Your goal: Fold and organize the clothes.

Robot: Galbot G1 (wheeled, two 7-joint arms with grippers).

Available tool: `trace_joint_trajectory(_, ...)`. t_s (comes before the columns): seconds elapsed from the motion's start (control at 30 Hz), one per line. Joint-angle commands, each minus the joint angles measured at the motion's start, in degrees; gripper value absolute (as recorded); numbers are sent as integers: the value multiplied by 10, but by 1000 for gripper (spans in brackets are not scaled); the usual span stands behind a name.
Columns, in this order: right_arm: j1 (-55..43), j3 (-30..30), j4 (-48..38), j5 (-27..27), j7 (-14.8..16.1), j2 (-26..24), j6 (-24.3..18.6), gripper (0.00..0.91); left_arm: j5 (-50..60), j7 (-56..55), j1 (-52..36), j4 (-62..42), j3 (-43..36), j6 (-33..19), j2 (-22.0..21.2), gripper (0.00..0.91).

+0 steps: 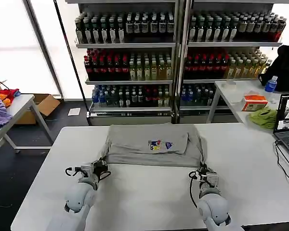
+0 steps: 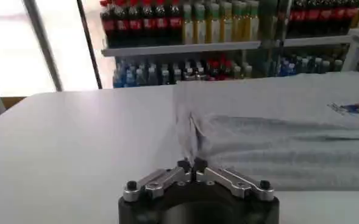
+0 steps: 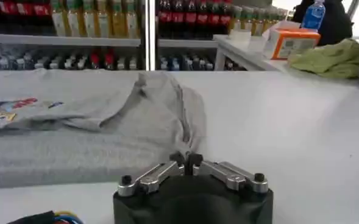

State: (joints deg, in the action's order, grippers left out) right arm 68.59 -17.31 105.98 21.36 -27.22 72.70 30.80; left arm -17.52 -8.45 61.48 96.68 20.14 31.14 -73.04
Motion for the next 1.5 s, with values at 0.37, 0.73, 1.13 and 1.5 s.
trace_joint_trajectory(0.37,140,-4,173,-45,-19,-7,8,0,14,-15,253,300,70,2,14,0)
trace_joint_trajectory(0.73,270,-43,229,-56,-8,-43,-15,0,25,-17,353,378,100,1,15,0)
trace_joint_trajectory(1.13,320,-27,242,-57,-37,-52,-15,0,38,-14,401,382,92,-4,-5,0)
trace_joint_trajectory(1.5,352,-27,264,-73,-51,-52,-5,907,53,-10,433,402,91,8,6,907)
